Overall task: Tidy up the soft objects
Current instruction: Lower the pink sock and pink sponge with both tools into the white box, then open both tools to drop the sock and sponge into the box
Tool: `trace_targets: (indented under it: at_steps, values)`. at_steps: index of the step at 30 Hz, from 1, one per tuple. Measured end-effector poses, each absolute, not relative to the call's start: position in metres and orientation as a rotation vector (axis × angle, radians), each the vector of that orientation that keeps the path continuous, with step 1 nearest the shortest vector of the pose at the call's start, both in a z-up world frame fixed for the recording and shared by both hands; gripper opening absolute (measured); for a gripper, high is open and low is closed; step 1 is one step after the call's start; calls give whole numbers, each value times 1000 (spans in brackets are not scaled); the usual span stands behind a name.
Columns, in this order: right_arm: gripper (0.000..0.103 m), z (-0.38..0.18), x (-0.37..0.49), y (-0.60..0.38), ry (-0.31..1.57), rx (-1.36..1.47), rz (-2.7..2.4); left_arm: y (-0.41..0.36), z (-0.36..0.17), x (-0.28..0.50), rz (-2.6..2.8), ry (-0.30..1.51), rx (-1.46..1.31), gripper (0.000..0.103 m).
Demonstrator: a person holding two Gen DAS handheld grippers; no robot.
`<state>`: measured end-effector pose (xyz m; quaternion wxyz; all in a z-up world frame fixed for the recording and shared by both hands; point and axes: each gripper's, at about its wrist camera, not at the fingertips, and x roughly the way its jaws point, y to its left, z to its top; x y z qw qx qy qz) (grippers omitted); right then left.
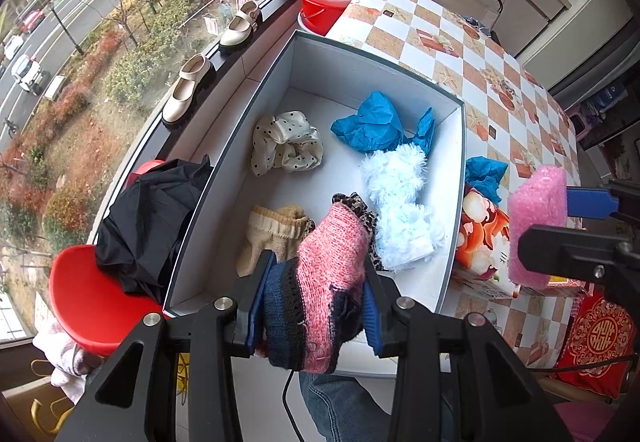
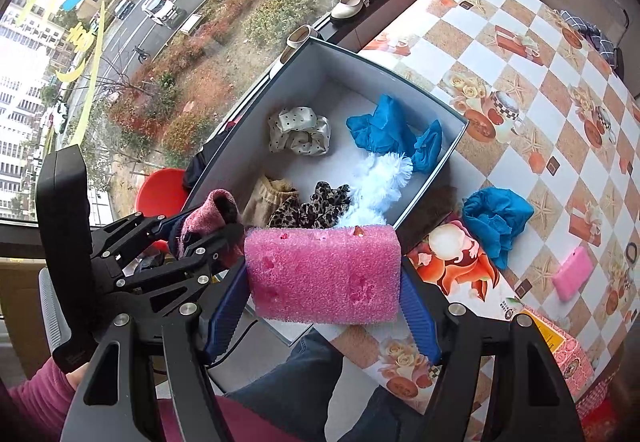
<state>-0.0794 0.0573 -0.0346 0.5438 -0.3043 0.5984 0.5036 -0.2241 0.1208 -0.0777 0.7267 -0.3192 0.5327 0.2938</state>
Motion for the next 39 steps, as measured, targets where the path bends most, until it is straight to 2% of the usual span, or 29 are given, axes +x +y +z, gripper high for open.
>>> trace_targets:
  at_steps: [31,33,34,35,36,37,39]
  values:
    - [72,-61,-78,105,1443,-807,1202,142,-102,-214,651,1217,-745,42]
    - [72,-61,-77,106,1441,-805,1203,141,-101,-213,640,1213,-744,47]
    - [72,-61,-77,106,1442,-802,1205,141,-99,-211,632,1211,-739,59]
    - [73,-60,-76,107,1447,-788,1213,139,-98,-209,629,1213,-727,81]
    - [74,-60,-75,107,1456,-771,1220,139,-98,-207,632,1220,-716,88]
    - [87,-60,-73,108,1468,-754,1222,138,-98,-207,631,1225,-710,90]
    - [102,-61,-68,108,1479,-730,1195,140,-101,-207,623,1237,-745,90]
